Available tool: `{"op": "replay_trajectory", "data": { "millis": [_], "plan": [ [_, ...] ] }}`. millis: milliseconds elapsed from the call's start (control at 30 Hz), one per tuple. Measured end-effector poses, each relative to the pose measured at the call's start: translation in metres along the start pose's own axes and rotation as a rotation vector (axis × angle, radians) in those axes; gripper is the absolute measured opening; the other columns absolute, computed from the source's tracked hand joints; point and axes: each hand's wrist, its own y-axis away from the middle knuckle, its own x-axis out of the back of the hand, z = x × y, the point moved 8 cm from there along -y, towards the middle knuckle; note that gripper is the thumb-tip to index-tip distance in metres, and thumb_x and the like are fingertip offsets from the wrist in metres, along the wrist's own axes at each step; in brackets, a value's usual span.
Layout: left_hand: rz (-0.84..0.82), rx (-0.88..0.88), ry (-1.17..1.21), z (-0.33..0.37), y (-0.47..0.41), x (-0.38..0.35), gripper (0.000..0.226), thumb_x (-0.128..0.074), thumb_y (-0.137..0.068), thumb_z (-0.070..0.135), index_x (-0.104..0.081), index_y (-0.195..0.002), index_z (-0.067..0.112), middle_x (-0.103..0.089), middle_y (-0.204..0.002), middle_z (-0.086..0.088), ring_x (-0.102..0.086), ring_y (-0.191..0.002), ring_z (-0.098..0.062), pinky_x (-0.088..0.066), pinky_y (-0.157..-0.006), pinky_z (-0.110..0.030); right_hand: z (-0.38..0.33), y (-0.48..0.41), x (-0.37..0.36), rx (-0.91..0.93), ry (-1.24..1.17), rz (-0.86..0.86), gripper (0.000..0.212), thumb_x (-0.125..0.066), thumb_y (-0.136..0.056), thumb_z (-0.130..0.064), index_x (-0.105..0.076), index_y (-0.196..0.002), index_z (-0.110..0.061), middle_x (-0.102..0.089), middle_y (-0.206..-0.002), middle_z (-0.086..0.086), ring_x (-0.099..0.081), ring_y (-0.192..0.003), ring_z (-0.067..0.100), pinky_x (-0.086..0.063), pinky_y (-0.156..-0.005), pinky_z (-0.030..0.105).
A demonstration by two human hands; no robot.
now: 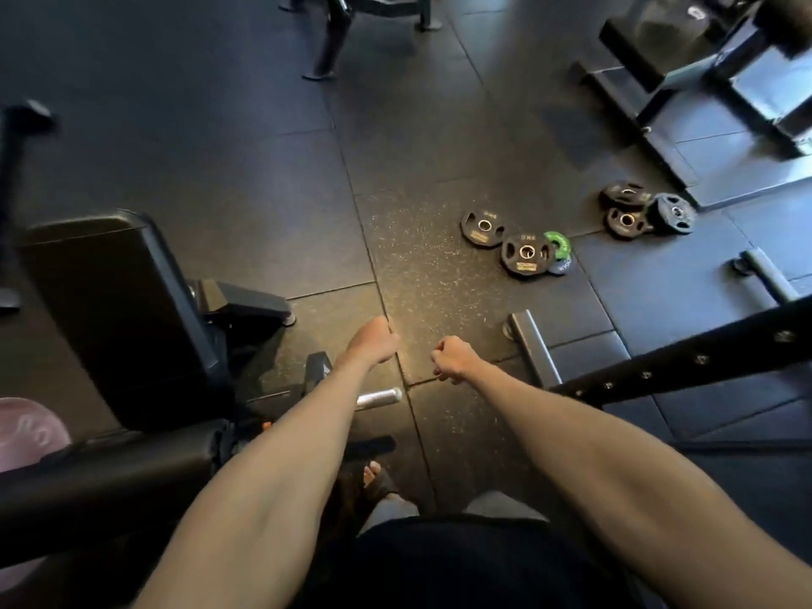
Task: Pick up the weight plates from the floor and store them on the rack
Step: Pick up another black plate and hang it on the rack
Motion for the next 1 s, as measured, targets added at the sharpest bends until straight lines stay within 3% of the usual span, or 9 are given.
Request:
{"op": "replay_trajectory", "data": {
  "millis": [200, 300, 433, 567, 800, 1000],
  "plan": [
    [-0.046, 0.052, 0.019, 0.001, -0.075, 0.021, 0.028, -0.045, -0.097, 0.019, -0.055, -0.12, 0.006, -0.068, -0.111, -0.017, -0.066, -0.102, -0.035, -0.053, -0.086, -0.041, -0.034, -0.069, 0.021, 0.004, 0.076, -0.064, 0.028, -0.045, -0.093, -0.011, -0.07, -0.089, 0.002, -0.074, -0.092, 0.021, -0.071, -0.084, 0.034, -0.051, -0.066, 0.035],
    [-0.091, 0.04, 0.0, 0.028, -0.117, 0.021, 0.022, -0.044, -0.098, 0.017, -0.059, -0.108, 0.005, -0.07, -0.099, -0.016, -0.069, -0.091, -0.031, -0.054, -0.079, -0.039, -0.037, -0.11, 0.047, 0.0, 0.092, -0.077, 0.026, -0.046, -0.091, -0.009, -0.066, -0.074, -0.004, -0.074, -0.09, 0.022, -0.068, -0.08, 0.033, -0.05, -0.069, 0.036],
    [-0.144, 0.05, -0.019, 0.076, -0.191, 0.017, 0.016, -0.043, -0.098, 0.017, -0.052, -0.085, 0.016, -0.066, -0.087, -0.012, -0.065, -0.078, -0.025, -0.045, -0.069, -0.031, -0.021, -0.174, 0.105, -0.057, 0.055, -0.056, 0.024, -0.049, -0.094, -0.015, -0.067, -0.099, 0.0, -0.072, -0.104, 0.02, -0.068, -0.096, 0.032, -0.052, -0.086, 0.039],
    [-0.202, 0.067, -0.037, 0.147, -0.272, 0.01, 0.028, -0.043, -0.097, 0.015, -0.045, -0.069, 0.018, -0.066, -0.082, -0.013, -0.064, -0.073, -0.024, -0.045, -0.068, -0.03, -0.005, -0.23, 0.179, -0.114, -0.045, -0.012, 0.02, -0.047, -0.096, -0.014, -0.065, -0.101, -0.005, -0.07, -0.111, 0.021, -0.066, -0.106, 0.034, -0.05, -0.091, 0.038],
    [-0.336, -0.02, -0.126, 0.294, -0.376, -0.01, 0.01, -0.045, -0.094, 0.023, -0.048, -0.084, 0.023, -0.068, -0.083, -0.007, -0.067, -0.079, -0.026, -0.048, -0.072, -0.033, 0.015, -0.301, 0.294, -0.237, -0.252, 0.075, 0.019, -0.049, -0.098, -0.019, -0.063, -0.087, -0.014, -0.073, -0.1, 0.017, -0.069, -0.098, 0.034, -0.053, -0.094, 0.046],
    [-0.419, -0.102, -0.186, 0.398, -0.471, -0.019, 0.011, -0.048, -0.095, 0.018, -0.048, -0.083, 0.02, -0.068, -0.087, -0.013, -0.068, -0.076, -0.03, -0.058, -0.075, -0.039, 0.02, -0.368, 0.365, -0.333, -0.452, 0.123, 0.02, -0.047, -0.101, -0.018, -0.063, -0.107, -0.008, -0.072, -0.103, 0.016, -0.07, -0.097, 0.03, -0.054, -0.096, 0.045]
  ]
}}
